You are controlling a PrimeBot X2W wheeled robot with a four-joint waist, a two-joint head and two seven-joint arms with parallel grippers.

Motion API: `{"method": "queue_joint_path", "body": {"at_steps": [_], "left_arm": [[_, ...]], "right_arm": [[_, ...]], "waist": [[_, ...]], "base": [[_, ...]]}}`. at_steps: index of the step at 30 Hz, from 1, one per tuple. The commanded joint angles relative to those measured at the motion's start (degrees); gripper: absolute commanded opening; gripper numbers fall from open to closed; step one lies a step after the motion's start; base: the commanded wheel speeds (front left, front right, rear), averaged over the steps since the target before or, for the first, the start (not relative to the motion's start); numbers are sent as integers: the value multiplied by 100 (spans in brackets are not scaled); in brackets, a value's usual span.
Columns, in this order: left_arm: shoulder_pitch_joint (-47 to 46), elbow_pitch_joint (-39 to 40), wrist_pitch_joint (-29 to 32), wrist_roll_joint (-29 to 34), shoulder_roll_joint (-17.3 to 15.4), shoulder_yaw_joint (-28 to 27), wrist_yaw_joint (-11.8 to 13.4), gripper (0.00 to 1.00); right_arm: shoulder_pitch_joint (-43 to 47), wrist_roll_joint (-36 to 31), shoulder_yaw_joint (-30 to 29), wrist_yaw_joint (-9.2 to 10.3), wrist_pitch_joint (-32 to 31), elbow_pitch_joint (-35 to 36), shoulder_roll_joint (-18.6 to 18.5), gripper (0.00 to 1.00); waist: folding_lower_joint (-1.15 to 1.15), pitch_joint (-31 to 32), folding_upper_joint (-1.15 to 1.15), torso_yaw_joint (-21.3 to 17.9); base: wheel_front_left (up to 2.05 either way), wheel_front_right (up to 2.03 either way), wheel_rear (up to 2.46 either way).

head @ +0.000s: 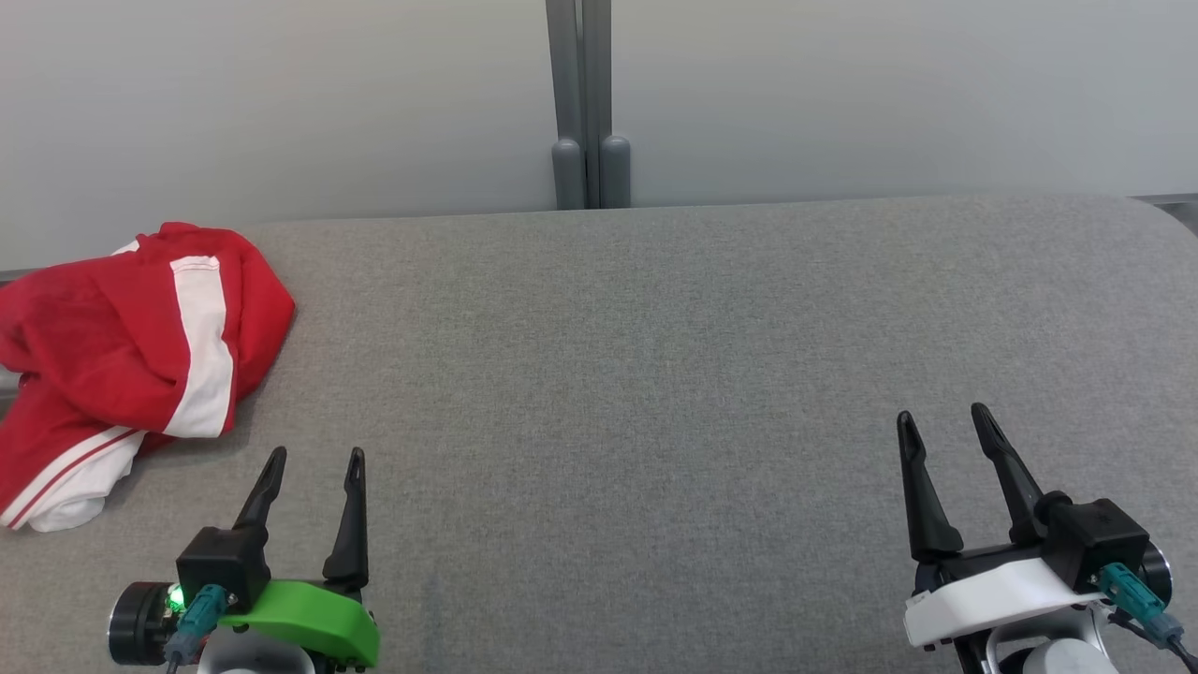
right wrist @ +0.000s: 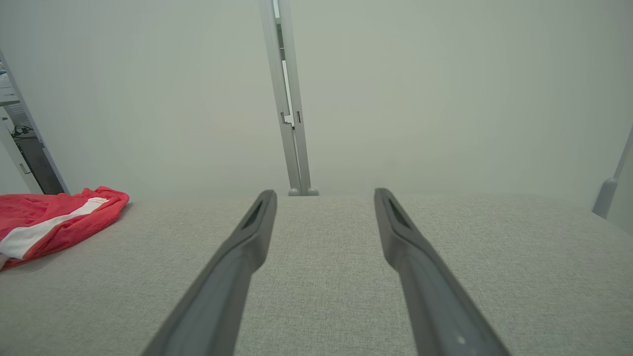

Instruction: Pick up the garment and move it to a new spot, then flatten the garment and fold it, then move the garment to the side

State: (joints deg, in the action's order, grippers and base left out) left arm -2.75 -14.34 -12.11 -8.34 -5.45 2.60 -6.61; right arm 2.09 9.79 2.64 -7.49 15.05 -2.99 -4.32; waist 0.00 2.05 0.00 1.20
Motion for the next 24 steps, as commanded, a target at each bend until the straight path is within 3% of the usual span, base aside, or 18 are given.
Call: {"method": "queue_joint_path", "body": {"at_steps": [1,24], "left_arm": [[-51,20,30,-66,-20,-31,24,100],[85,114,339,-395,-79,-117,188,100]], "right_arm": [[82,-15,-15,0,18,-27,-21,100],[131,131,-214,0,-458,85,113,100]], "waist": [[0,6,0,-1],[0,61,0,-4]], "base": [[0,0,0],[0,0,0]]}}
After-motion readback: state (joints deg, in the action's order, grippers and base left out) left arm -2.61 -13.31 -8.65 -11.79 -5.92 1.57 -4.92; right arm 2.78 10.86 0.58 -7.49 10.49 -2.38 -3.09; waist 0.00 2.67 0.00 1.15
